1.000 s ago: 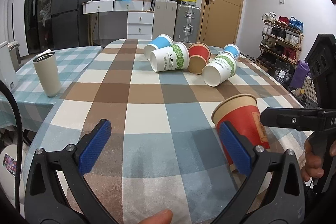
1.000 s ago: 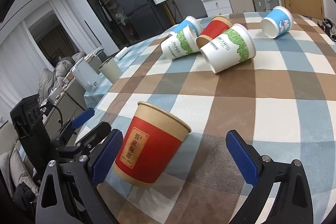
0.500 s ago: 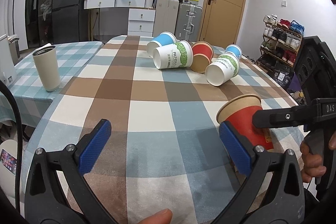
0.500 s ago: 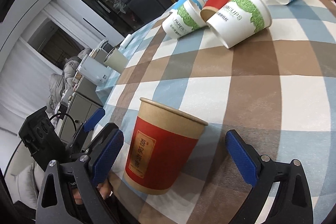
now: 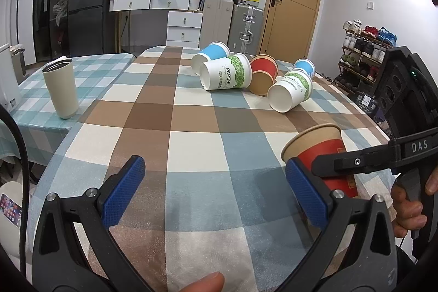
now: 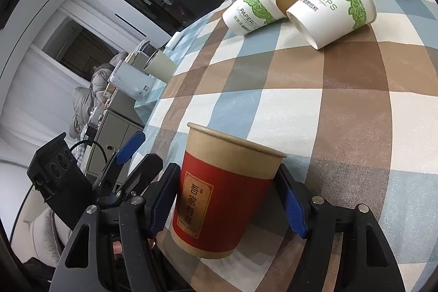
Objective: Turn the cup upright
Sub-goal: 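Close the right gripper around the red cup's body, then lift the red cup with the right gripper and rotate it rim up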
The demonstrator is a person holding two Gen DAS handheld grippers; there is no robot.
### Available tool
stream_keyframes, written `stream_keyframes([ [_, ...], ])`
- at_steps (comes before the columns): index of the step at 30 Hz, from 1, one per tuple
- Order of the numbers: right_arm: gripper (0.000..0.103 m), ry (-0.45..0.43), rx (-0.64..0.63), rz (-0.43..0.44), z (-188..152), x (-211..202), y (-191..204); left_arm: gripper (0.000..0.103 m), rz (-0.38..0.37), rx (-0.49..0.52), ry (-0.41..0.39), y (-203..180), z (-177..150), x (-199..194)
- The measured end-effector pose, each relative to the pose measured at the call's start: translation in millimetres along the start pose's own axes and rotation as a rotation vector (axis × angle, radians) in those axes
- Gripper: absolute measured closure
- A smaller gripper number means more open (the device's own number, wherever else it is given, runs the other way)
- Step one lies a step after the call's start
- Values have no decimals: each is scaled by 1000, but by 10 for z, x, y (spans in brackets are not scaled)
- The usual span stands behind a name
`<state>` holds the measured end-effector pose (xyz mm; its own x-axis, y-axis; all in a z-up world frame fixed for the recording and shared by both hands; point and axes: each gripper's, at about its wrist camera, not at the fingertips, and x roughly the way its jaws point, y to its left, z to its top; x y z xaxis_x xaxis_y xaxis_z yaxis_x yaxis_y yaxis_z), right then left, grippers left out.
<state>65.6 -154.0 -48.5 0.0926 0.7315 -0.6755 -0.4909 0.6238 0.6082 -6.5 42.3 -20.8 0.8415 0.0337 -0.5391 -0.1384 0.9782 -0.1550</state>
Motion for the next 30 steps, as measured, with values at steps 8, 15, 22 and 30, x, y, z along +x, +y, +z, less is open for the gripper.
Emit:
stream_keyframes([
  [8,33,-133,-98,-72,-25,-246,132,1,-3,1,-7,-40,22,-16],
  [15,33,-263,-227,-195,-109,-380,264,1,-3,18,-10,-97,23,-24],
  [22,33,-314,-302,-266,-153,-361,315,0,-3,19,-11,-99,22,-27],
  [30,33,-357,-341,-302,-65,-242,387,0,-3,18,-10,-109,26,-30],
])
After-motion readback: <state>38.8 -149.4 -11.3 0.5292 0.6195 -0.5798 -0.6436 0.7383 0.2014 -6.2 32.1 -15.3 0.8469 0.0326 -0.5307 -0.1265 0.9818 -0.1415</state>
